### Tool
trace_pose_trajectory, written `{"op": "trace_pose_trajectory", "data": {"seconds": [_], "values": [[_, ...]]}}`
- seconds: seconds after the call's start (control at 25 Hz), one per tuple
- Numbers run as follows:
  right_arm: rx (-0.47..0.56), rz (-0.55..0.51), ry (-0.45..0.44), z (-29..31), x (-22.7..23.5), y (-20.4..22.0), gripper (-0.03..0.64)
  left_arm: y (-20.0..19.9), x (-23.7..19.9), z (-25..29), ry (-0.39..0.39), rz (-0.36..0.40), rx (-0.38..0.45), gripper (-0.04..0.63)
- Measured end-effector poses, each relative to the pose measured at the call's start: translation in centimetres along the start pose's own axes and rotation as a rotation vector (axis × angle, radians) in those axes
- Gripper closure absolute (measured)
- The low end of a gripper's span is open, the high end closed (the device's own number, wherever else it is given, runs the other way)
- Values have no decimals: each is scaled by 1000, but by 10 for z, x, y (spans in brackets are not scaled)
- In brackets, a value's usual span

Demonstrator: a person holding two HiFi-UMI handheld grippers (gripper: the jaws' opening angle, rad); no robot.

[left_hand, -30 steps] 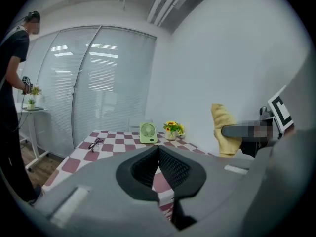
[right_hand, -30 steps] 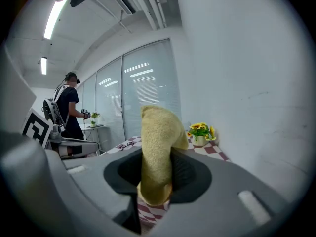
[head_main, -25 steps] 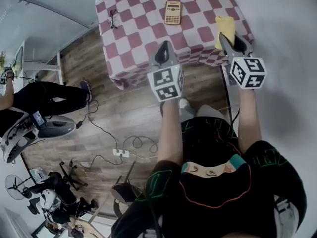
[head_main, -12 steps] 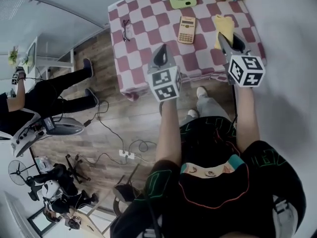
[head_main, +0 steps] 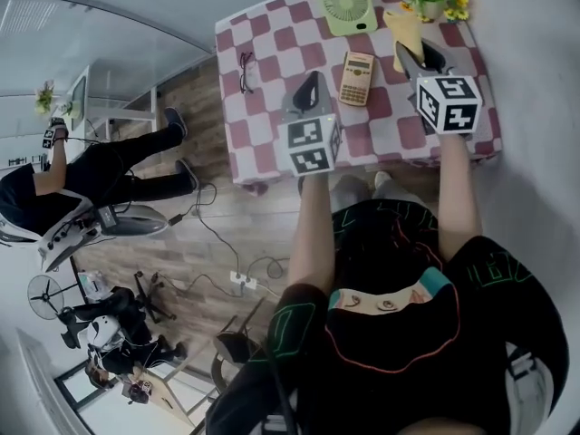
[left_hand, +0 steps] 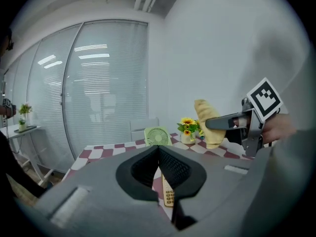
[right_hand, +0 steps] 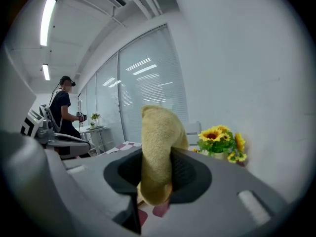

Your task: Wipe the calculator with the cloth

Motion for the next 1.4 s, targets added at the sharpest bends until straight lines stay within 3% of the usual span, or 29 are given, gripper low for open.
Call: {"op": "trace_pose_trajectory", "data": {"seconds": [0.28,0.48,0.96,1.4], "values": [[-145,-103,-78,51,-4,17,492,12,-12,21,0,-1,-46,586],[-269,-236,-115,81,-5,40,492,31,-27,45,-16,-24,-81,586],[-621,-616,-332,140,-16,109,492,67,-35,74,23,-85,-182,586],[-744,-820,-382,158,-18,133,495,79,-54,76,-19,-131,-204,586]]}}
Point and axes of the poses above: the fingertips, and each gripper's own axes: z forward along the fingers, x to its right, y out of its underside, the point moved 2 cm from there along -z, backward along the fingers, and after that the axes turned 13 degrees about -y, right-handed, at the moved point
